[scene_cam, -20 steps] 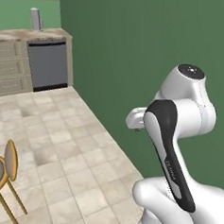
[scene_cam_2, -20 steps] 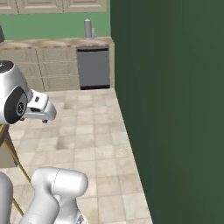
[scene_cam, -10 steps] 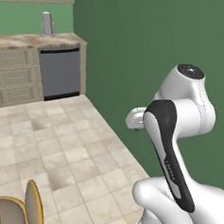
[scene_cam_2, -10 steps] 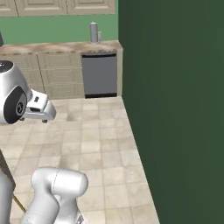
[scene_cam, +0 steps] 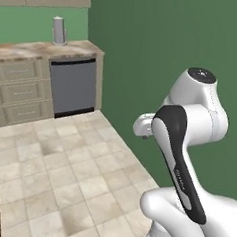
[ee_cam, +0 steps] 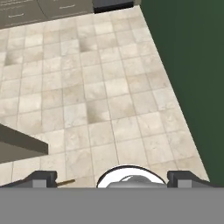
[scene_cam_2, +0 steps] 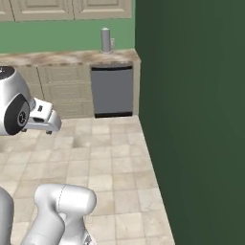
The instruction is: There is a tray on the dining counter. Grab the cup, mug, and pitcher and place them on the tray. The pitcher may be placed next to the tray if it cannot fit the tray.
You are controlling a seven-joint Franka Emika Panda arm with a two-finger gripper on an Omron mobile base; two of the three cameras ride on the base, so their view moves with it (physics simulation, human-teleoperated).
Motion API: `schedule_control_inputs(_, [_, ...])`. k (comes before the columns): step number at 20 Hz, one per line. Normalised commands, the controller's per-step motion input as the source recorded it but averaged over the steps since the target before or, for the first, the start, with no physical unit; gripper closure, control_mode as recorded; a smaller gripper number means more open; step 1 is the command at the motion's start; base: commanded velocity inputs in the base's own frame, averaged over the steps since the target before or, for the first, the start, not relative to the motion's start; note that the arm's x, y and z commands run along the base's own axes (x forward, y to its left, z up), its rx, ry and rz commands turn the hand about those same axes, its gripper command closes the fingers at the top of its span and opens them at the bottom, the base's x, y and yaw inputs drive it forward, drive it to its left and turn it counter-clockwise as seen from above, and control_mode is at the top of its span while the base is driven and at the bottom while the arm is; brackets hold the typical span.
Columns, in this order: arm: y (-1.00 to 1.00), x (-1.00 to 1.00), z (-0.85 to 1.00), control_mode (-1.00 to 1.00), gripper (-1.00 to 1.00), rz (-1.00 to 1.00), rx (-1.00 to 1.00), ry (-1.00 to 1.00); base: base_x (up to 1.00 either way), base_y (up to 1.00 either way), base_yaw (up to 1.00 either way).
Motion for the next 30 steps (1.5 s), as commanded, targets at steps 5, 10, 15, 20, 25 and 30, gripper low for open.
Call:
schedule_control_inputs(5, [0.00,0.00,0.00,1.00,-1.00,0.00,0.00,0.00,1.00,0.00,0.01])
schedule_control_inputs(10, [0.00,0.00,0.00,1.00,-1.00,0.00,0.00,0.00,1.00,0.00,0.13])
schedule_control_inputs(15, [0.00,0.00,0.00,1.00,-1.00,0.00,0.00,0.00,0.96,0.03,0.40])
schedule_control_inputs(20, [0.00,0.00,0.00,1.00,-1.00,0.00,0.00,0.00,0.91,0.05,0.51])
schedule_control_inputs(25, [0.00,0.00,0.00,1.00,-1.00,0.00,0.00,0.00,0.68,0.00,0.63])
schedule_control_inputs(30, [0.00,0.00,0.00,1.00,-1.00,0.00,0.00,0.00,0.46,-0.02,0.72])
